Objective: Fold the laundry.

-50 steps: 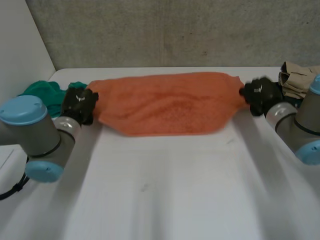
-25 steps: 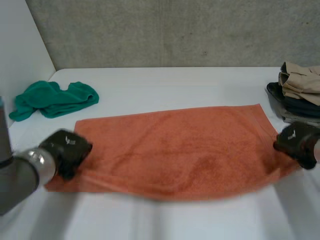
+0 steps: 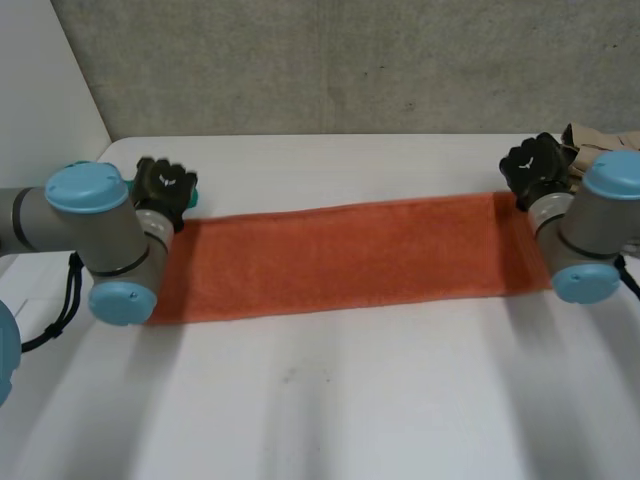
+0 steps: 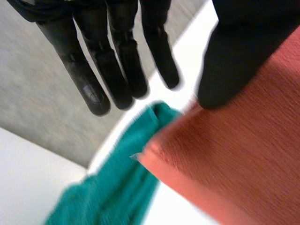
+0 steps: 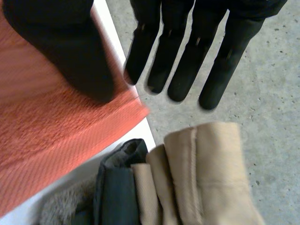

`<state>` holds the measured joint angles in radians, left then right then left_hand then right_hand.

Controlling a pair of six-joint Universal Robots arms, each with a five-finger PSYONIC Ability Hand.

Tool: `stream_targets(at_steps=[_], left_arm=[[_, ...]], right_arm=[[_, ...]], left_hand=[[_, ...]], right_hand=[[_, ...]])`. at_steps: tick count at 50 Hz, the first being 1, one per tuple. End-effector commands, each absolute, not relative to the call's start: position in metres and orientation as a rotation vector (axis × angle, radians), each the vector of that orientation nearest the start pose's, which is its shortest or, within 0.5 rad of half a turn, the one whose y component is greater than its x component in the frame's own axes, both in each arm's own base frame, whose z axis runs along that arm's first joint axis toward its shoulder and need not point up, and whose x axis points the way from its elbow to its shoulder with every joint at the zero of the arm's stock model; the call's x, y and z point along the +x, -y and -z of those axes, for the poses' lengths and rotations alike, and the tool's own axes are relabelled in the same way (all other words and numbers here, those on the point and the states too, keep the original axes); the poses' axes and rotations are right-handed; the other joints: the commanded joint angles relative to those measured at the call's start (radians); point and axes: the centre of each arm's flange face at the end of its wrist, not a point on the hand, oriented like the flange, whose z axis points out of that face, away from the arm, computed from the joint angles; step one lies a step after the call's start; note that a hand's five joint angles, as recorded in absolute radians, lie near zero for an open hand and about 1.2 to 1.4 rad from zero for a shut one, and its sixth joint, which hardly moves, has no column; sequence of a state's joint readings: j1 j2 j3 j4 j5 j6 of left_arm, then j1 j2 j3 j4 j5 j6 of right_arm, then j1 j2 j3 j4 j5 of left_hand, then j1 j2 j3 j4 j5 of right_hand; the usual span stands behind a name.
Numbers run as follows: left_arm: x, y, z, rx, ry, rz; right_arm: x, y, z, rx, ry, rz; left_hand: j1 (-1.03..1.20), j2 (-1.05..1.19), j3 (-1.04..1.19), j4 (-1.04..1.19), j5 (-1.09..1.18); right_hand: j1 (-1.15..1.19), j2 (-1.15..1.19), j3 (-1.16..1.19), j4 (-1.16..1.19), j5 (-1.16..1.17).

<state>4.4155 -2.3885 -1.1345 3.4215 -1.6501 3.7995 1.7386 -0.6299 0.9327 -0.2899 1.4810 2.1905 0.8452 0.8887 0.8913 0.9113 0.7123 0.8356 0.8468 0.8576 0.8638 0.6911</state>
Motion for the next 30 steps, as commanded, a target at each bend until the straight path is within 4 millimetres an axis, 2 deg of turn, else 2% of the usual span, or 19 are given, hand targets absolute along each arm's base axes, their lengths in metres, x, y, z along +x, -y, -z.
stream_targets(at_steps=[1,5,6,8,12,13,15,16,20,24,30], left_arm=[[-0.273,0.409,-0.170,0.803,-1.791,2.124],[-0.284,0.390,-0.175,0.829,-1.812,2.157],[-0.284,0.385,-0.179,0.831,-1.814,2.160],[-0.280,0.370,-0.188,0.832,-1.829,2.161],[-0.270,0.340,-0.191,0.835,-1.907,2.148],[-0.269,0.334,-0.193,0.829,-1.920,2.153],[-0.263,0.318,-0.197,0.792,-1.973,2.177],[-0.261,0.313,-0.197,0.774,-1.998,2.185],[-0.257,0.294,-0.200,0.698,-2.137,2.287],[-0.262,0.282,-0.196,0.669,-2.355,2.413],[-0.266,0.279,-0.194,0.677,-2.425,2.435]], right_arm=[[0.234,0.475,-0.137,-1.387,-2.164,2.565],[0.232,0.465,-0.154,-1.191,-2.176,2.532],[0.228,0.455,-0.168,-1.146,-2.184,2.501],[0.224,0.443,-0.183,-1.112,-2.184,2.457],[0.224,0.405,-0.195,-1.138,-2.171,2.269],[0.221,0.394,-0.195,-1.147,-2.180,2.198],[0.208,0.386,-0.192,-1.146,-2.226,2.109],[0.194,0.383,-0.190,-1.129,-2.285,2.051],[0.164,0.377,-0.178,-1.098,-2.419,1.887],[0.153,0.373,-0.167,-1.092,-2.468,1.804],[0.143,0.381,-0.149,-1.118,-2.464,1.798]], left_hand=[[-0.643,-0.687,-0.689,-0.709,-0.685],[-0.671,-0.714,-0.717,-0.737,-0.712],[-0.671,-0.714,-0.717,-0.737,-0.712],[-0.671,-0.714,-0.717,-0.737,-0.712],[-0.671,-0.714,-0.717,-0.737,-0.712],[-0.671,-0.714,-0.717,-0.737,-0.712],[-0.671,-0.714,-0.717,-0.737,-0.712],[-0.671,-0.714,-0.717,-0.737,-0.712],[-0.671,-0.714,-0.717,-0.737,-0.712],[-0.671,-0.714,-0.717,-0.737,-0.712],[-0.671,-0.714,-0.717,-0.737,-0.712]], right_hand=[[-0.661,-0.672,-0.683,-0.689,-0.691],[-0.661,-0.672,-0.683,-0.689,-0.691],[-0.661,-0.672,-0.683,-0.689,-0.691],[-0.661,-0.672,-0.683,-0.689,-0.691],[-0.661,-0.672,-0.683,-0.689,-0.691],[-0.661,-0.672,-0.683,-0.689,-0.691],[-0.661,-0.672,-0.683,-0.689,-0.691],[-0.643,-0.654,-0.665,-0.671,-0.673],[-0.504,-0.516,-0.526,-0.533,-0.534],[-0.378,-0.389,-0.400,-0.406,-0.408],[-0.307,-0.319,-0.329,-0.336,-0.337]])
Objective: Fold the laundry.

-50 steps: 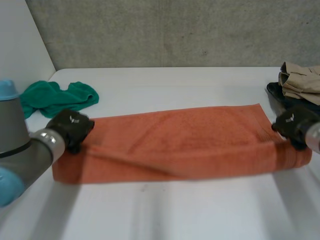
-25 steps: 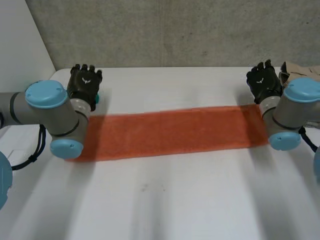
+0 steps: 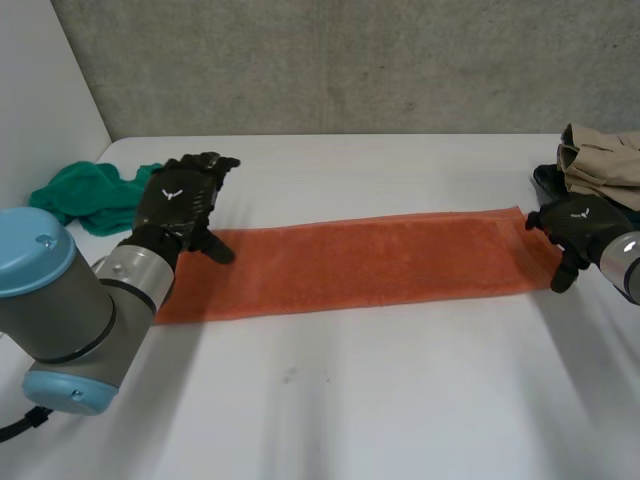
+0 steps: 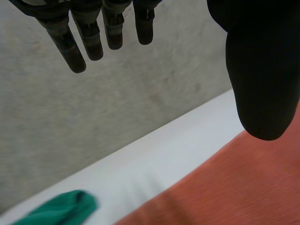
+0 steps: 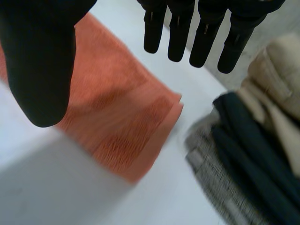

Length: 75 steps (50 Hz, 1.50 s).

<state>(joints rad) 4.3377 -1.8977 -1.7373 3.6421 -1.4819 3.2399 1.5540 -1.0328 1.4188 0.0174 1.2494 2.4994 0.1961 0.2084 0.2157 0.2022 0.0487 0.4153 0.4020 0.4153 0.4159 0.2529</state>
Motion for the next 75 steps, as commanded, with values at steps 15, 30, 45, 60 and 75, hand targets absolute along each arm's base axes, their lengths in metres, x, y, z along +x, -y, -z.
stream_targets(at_steps=[15,30,45,60,75], left_arm=[[-0.265,0.279,-0.193,0.674,-2.430,2.428],[-0.262,0.274,-0.203,0.660,-2.400,2.459],[-0.256,0.270,-0.242,0.625,-2.267,2.589],[-0.243,0.276,-0.242,0.566,-2.256,2.572],[-0.244,0.278,-0.236,0.581,-2.273,2.551]], right_arm=[[0.138,0.408,-0.112,-1.174,-2.458,1.840],[0.052,0.415,-0.160,-1.115,-2.680,2.049],[0.189,0.378,-0.224,-1.333,-2.133,2.318],[0.427,0.215,-0.162,-1.663,-1.057,1.995],[0.399,0.221,-0.167,-1.533,-1.554,1.987]], left_hand=[[-0.022,-0.034,-0.041,-0.028,-0.049],[-0.022,-0.034,-0.041,-0.028,-0.049],[-0.022,-0.034,-0.041,-0.028,-0.049],[-0.022,-0.034,-0.041,-0.028,-0.049],[-0.022,-0.034,-0.041,-0.028,-0.049]], right_hand=[[0.979,0.992,0.979,0.978,0.967],[0.981,0.994,0.981,0.980,0.969],[0.981,0.994,0.981,0.980,0.969],[0.981,0.994,0.981,0.980,0.969],[-0.241,-0.228,-0.241,-0.241,-0.253]])
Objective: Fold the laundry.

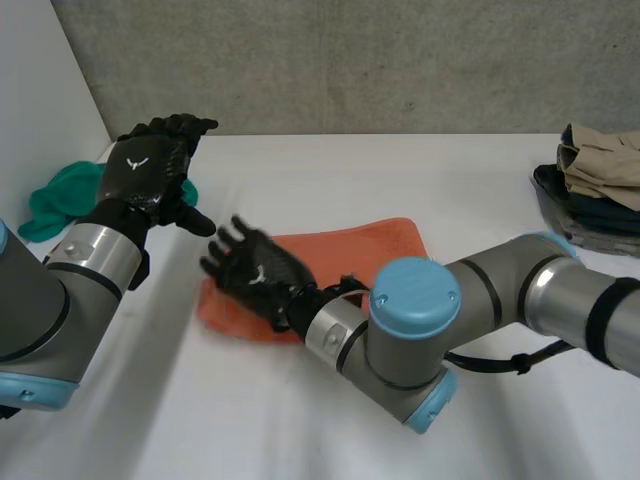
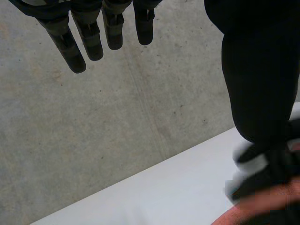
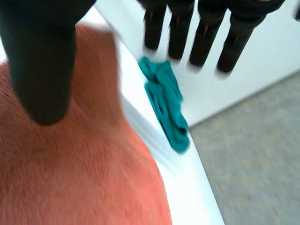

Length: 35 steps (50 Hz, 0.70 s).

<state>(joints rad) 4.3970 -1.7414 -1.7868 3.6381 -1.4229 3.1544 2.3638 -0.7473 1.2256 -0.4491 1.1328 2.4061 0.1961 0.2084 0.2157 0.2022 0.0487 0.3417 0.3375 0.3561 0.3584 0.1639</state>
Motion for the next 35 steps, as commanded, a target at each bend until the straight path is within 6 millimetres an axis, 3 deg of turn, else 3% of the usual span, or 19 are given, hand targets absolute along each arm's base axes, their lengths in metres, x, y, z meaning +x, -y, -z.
stream_targets(at_steps=[1,4,12,14,15,18,22,25,28,32,33,35], left_arm=[[-0.244,0.278,-0.236,0.583,-2.273,2.552],[-0.246,0.276,-0.235,0.593,-2.280,2.551],[-0.252,0.274,-0.228,0.617,-2.306,2.537],[-0.255,0.272,-0.226,0.633,-2.319,2.532],[-0.256,0.272,-0.225,0.635,-2.323,2.528],[-0.258,0.270,-0.222,0.645,-2.337,2.519],[-0.258,0.269,-0.222,0.649,-2.342,2.516],[-0.258,0.268,-0.226,0.645,-2.328,2.529],[-0.258,0.267,-0.228,0.647,-2.323,2.539],[-0.258,0.265,-0.237,0.648,-2.291,2.575],[-0.259,0.264,-0.239,0.649,-2.284,2.584],[-0.259,0.264,-0.243,0.649,-2.269,2.600]], right_arm=[[0.389,0.228,-0.167,-1.503,-1.632,1.972],[0.351,0.248,-0.163,-1.405,-1.877,1.857],[0.298,0.260,-0.131,-1.371,-2.108,1.632],[0.290,0.267,-0.126,-1.354,-2.144,1.630],[0.283,0.275,-0.122,-1.332,-2.171,1.642],[0.272,0.286,-0.121,-1.298,-2.200,1.682],[0.250,0.295,-0.116,-1.283,-2.267,1.747],[0.242,0.297,-0.143,-1.346,-2.219,1.933],[0.241,0.296,-0.177,-1.462,-2.110,2.130],[0.257,0.290,-0.190,-1.629,-1.949,2.231],[0.265,0.286,-0.193,-1.660,-1.886,2.250],[0.307,0.259,-0.204,-1.715,-1.593,2.307]], left_hand=[[-0.022,-0.034,-0.041,-0.028,-0.049],[-0.022,-0.034,-0.041,-0.028,-0.049],[-0.022,-0.034,-0.041,-0.028,-0.049],[-0.022,-0.034,-0.041,-0.028,-0.049],[-0.022,-0.034,-0.041,-0.028,-0.049],[-0.022,-0.034,-0.041,-0.028,-0.049],[-0.022,-0.034,-0.041,-0.028,-0.049],[-0.022,-0.034,-0.041,-0.028,-0.049],[-0.022,-0.034,-0.041,-0.028,-0.049],[-0.022,-0.034,-0.041,-0.028,-0.049],[-0.022,-0.034,-0.041,-0.028,-0.049],[-0.022,-0.034,-0.041,-0.028,-0.049]], right_hand=[[-0.167,-0.163,-0.182,-0.184,-0.164],[-0.167,-0.163,-0.182,-0.184,-0.164],[-0.167,-0.163,-0.182,-0.184,-0.164],[0.024,0.028,0.010,0.007,0.027],[0.380,0.384,0.365,0.363,0.383],[1.053,1.057,1.038,1.036,1.056],[1.055,1.059,1.040,1.038,1.058],[1.055,1.059,1.040,1.038,1.058],[1.055,1.059,1.040,1.038,1.058],[1.055,1.059,1.040,1.038,1.058],[1.055,1.059,1.040,1.038,1.058],[1.055,1.059,1.040,1.038,1.058]])
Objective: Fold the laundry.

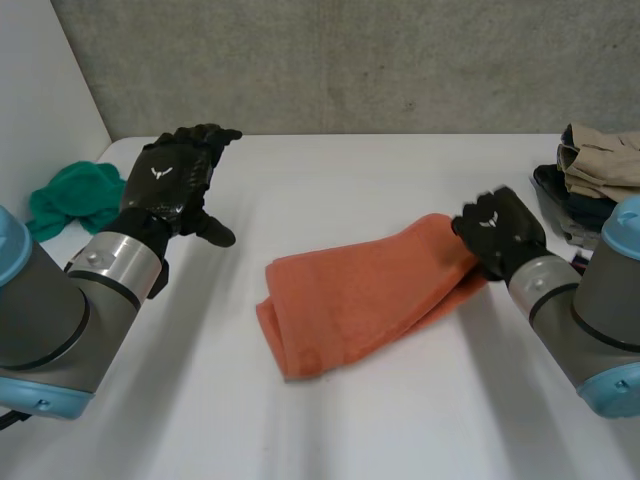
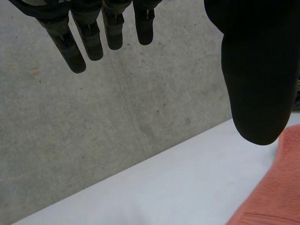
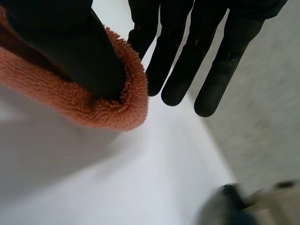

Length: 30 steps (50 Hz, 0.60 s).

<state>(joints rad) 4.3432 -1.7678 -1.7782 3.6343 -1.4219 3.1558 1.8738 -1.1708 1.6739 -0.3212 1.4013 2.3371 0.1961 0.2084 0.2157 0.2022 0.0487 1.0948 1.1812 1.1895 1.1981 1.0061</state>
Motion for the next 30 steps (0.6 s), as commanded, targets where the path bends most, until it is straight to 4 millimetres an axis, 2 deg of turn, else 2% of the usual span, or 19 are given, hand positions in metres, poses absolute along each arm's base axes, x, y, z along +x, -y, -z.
stream_targets(at_steps=[1,3,5,6,7,8,10,11,13,15,18,19,21,22,25,26,30], left_arm=[[-0.259,0.264,-0.246,0.644,-2.258,2.611],[-0.260,0.265,-0.248,0.644,-2.254,2.615],[-0.260,0.265,-0.250,0.643,-2.261,2.610],[-0.259,0.265,-0.251,0.643,-2.263,2.608],[-0.259,0.264,-0.251,0.642,-2.273,2.598],[-0.259,0.264,-0.252,0.641,-2.280,2.590],[-0.258,0.262,-0.253,0.631,-2.309,2.560],[-0.258,0.262,-0.252,0.622,-2.317,2.547],[-0.257,0.263,-0.252,0.582,-2.335,2.513],[-0.258,0.264,-0.254,0.563,-2.335,2.507],[-0.265,0.263,-0.258,0.542,-2.319,2.514],[-0.268,0.263,-0.257,0.546,-2.321,2.515],[-0.282,0.260,-0.254,0.572,-2.340,2.509],[-0.287,0.258,-0.253,0.585,-2.350,2.501],[-0.307,0.248,-0.247,0.642,-2.404,2.459],[-0.311,0.246,-0.245,0.653,-2.418,2.444],[-0.331,0.240,-0.227,0.700,-2.497,2.332]], right_arm=[[0.322,0.246,-0.205,-1.728,-1.485,2.312],[0.357,0.208,-0.198,-1.763,-1.217,2.259],[0.371,0.187,-0.186,-1.792,-1.110,2.201],[0.376,0.178,-0.179,-1.809,-1.075,2.162],[0.380,0.163,-0.161,-1.852,-1.039,2.070],[0.380,0.155,-0.151,-1.869,-1.035,2.021],[0.380,0.147,-0.135,-1.895,-1.049,1.948],[0.378,0.146,-0.126,-1.907,-1.082,1.914],[0.374,0.148,-0.122,-1.905,-1.129,1.893],[0.370,0.147,-0.122,-1.877,-1.198,1.869],[0.365,0.156,-0.136,-1.780,-1.295,1.890],[0.356,0.168,-0.157,-1.661,-1.361,1.923],[0.346,0.180,-0.176,-1.523,-1.437,1.929],[0.335,0.192,-0.191,-1.377,-1.515,1.912],[0.323,0.208,-0.203,-1.157,-1.621,1.839],[0.318,0.216,-0.209,-1.034,-1.673,1.795],[0.309,0.234,-0.220,-0.838,-1.786,1.675]], left_hand=[[-0.021,-0.033,-0.040,-0.027,-0.048],[-0.021,-0.033,-0.040,-0.027,-0.048],[-0.015,-0.027,-0.035,-0.021,-0.042],[-0.012,-0.024,-0.032,-0.018,-0.039],[-0.012,-0.024,-0.032,-0.018,-0.039],[-0.009,-0.021,-0.029,-0.015,-0.036],[0.009,-0.004,-0.011,0.002,-0.019],[0.009,-0.004,-0.011,0.002,-0.019],[0.020,0.008,0.001,0.014,-0.007],[0.023,0.011,0.004,0.017,-0.004],[0.026,0.014,0.007,0.020,-0.001],[0.029,0.017,0.009,0.023,0.002],[0.032,0.020,0.012,0.026,0.005],[0.032,0.020,0.012,0.026,0.005],[0.035,0.023,0.015,0.029,0.008],[0.035,0.023,0.015,0.029,0.008],[0.032,0.020,0.012,0.026,0.005]], right_hand=[[0.301,0.215,0.207,0.198,0.216],[0.301,0.215,0.207,0.198,0.216],[0.301,0.215,0.207,0.198,0.216],[0.301,0.215,0.207,0.198,0.216],[0.301,0.215,0.207,0.198,0.216],[0.301,0.215,0.207,0.198,0.216],[0.301,0.215,0.207,0.198,0.216],[0.157,0.071,0.062,0.054,0.071],[-0.449,-0.535,-0.544,-0.552,-0.535],[-0.920,-1.007,-1.015,-1.024,-1.006],[-0.920,-1.007,-1.015,-1.024,-1.006],[-0.920,-1.007,-1.015,-1.024,-1.006],[-0.920,-1.007,-1.015,-1.024,-1.006],[-0.920,-1.007,-1.015,-1.024,-1.006],[-0.920,-1.007,-1.015,-1.024,-1.006],[-0.920,-1.007,-1.015,-1.024,-1.006],[-0.920,-1.007,-1.015,-1.024,-1.006]])
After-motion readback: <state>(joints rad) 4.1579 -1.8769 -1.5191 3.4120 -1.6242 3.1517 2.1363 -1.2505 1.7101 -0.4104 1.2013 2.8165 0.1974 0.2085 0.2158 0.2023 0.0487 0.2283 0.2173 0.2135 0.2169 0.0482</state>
